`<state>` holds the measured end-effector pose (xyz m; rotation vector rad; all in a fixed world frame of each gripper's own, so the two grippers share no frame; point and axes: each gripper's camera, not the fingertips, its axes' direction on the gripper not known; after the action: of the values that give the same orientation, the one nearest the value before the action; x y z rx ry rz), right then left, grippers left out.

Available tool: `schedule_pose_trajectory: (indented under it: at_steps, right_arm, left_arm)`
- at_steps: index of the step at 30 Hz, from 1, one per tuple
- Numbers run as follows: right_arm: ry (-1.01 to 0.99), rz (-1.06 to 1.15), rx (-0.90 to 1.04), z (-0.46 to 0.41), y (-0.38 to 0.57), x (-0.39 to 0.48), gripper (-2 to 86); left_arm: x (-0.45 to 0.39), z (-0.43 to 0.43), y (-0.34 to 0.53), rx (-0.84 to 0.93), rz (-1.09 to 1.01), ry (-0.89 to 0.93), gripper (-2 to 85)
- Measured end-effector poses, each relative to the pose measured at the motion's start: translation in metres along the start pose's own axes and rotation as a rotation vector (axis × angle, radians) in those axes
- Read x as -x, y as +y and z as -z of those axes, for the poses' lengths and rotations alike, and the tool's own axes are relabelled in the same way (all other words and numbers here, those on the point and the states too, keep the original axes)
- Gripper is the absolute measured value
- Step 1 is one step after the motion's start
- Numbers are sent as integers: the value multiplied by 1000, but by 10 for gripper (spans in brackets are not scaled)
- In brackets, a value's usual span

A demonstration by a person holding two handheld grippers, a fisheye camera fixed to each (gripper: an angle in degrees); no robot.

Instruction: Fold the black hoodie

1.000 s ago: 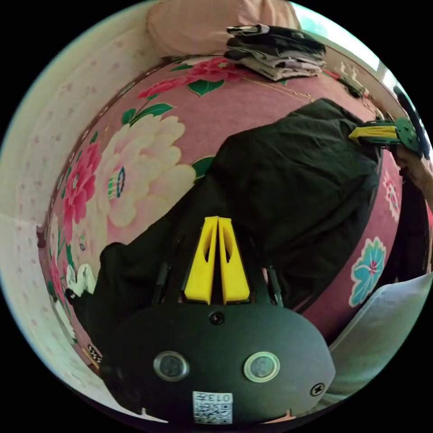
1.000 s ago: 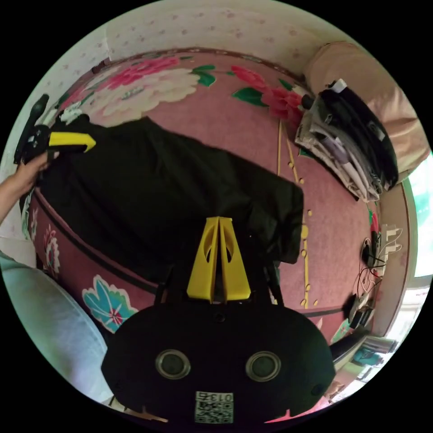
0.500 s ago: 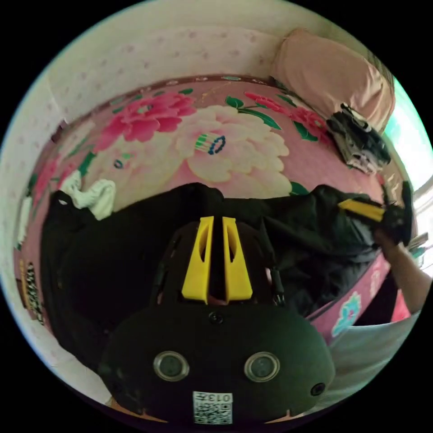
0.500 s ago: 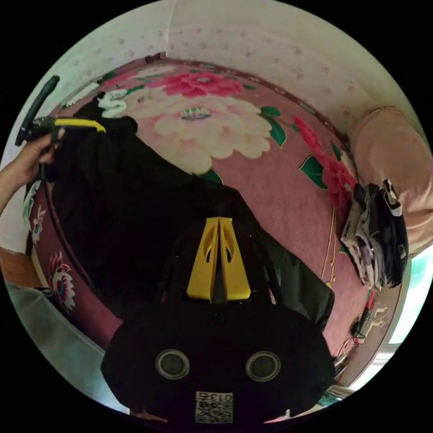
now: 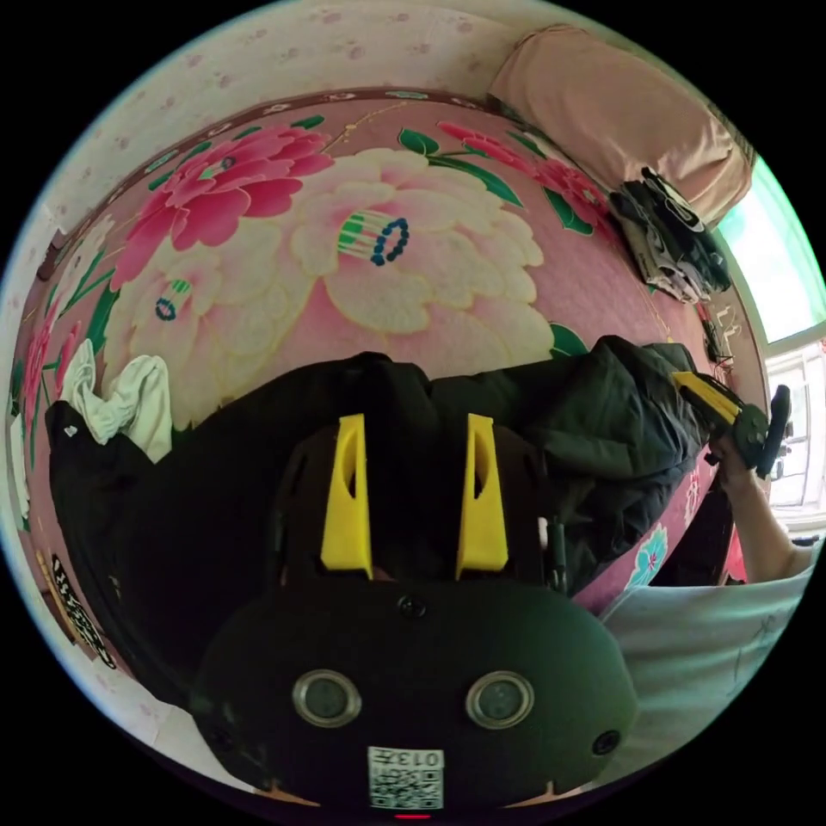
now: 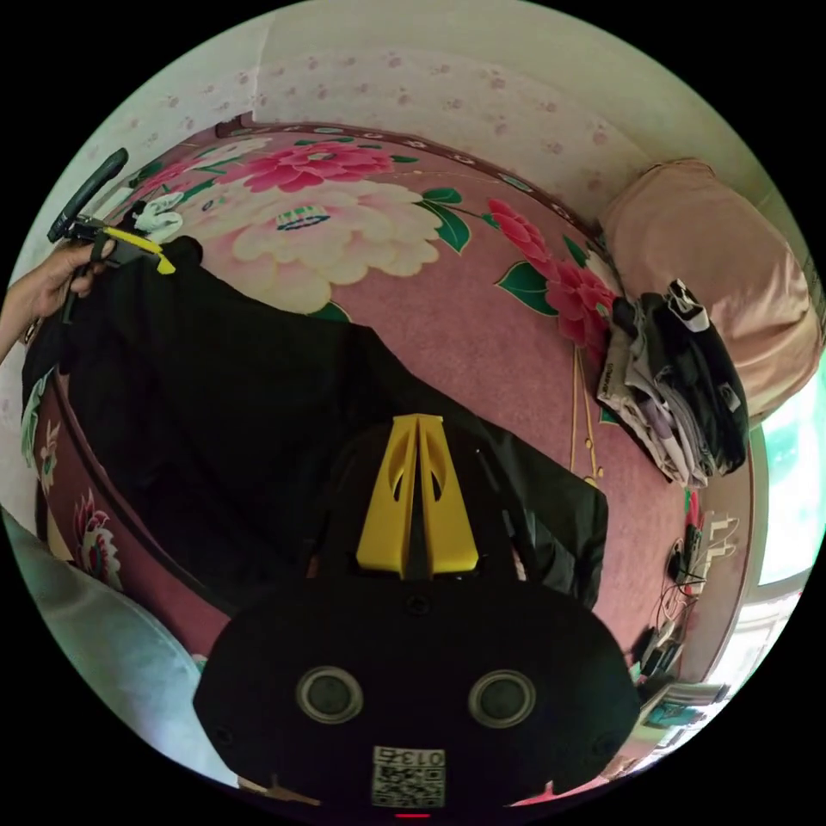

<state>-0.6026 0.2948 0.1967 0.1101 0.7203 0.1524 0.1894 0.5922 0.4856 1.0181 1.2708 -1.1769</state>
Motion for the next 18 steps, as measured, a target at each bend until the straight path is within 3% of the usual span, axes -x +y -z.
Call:
schedule_pose_trajectory:
  at_steps: [3, 6, 9, 11, 14, 16, 18]
  right_arm:
    - [95, -20, 19, -6, 8, -6, -2]
    - [172, -45, 49, -20, 13, -21, -2]
    - [201, -50, 116, -48, 20, -38, -2]
    - [181, -80, 223, -83, 35, -53, -1]
    - [112, -127, 81, -87, 56, -64, -1]
    - [72, -149, 114, -84, 55, -75, -2]
    - [108, -217, 109, -64, 59, -91, -2]
  left_arm:
    - [17, -2, -16, 72, 4, -48, 40]
    - [49, 10, -31, 91, 48, 43, 12]
    - [108, 24, -35, 10, 213, 283, 3]
    - [159, 12, -18, -88, 391, 534, 0]
    - [185, -13, 9, -160, 447, 647, 1]
    - [199, -11, 24, -208, 493, 773, 5]
    - [205, 8, 34, -248, 445, 788, 9]
